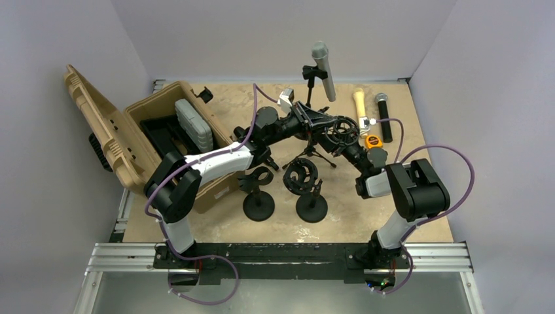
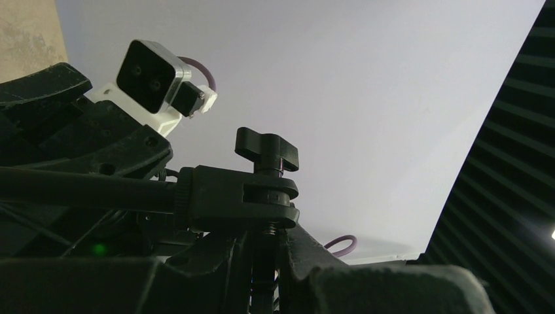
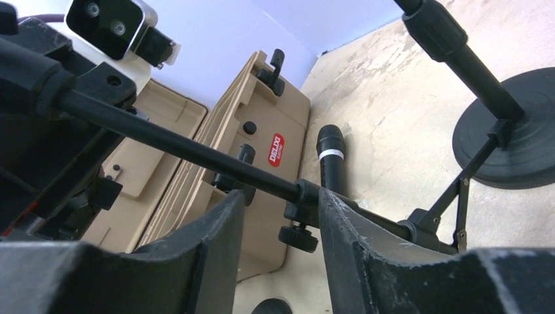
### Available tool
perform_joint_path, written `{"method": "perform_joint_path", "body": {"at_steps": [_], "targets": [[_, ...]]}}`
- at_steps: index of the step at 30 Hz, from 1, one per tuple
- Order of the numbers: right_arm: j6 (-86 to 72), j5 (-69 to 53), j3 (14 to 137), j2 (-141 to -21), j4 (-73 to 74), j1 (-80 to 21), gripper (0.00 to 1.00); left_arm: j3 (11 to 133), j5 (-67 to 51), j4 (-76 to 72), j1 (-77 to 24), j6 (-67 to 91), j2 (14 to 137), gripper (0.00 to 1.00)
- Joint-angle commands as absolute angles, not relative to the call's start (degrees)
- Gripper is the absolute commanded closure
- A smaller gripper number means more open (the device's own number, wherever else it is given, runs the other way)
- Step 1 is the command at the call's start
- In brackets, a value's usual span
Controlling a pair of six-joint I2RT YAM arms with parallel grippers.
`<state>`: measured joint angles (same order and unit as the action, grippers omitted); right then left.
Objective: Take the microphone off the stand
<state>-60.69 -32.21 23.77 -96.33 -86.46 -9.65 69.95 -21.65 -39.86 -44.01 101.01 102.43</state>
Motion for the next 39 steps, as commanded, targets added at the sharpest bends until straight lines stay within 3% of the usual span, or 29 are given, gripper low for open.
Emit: {"method": "perform_joint_path", "body": {"at_steps": [1,11,25,39], "targets": [[-56.07,-29.99,24.45,-93.23,-93.6,-10.46,0.54,69.78,-21.82,-42.89,-44.47,102.26,102.08,0.85],[-55.29,-29.95,22.32,-91.4,-91.22,-11.58,0.55,69.96,-21.71,-42.78,-44.47,102.36,102.04,0.85],[-52.49,-27.68,21.99,-93.54,-87.6,-11.77,0.48,70.09,-21.88,-42.52,-44.74,102.3,102.04,0.85],[-54.25,-30.58,19.43,-95.28,-93.27,-12.89,0.54,70.82,-22.2,-42.63,-44.9,102.57,102.74,0.85]]}}
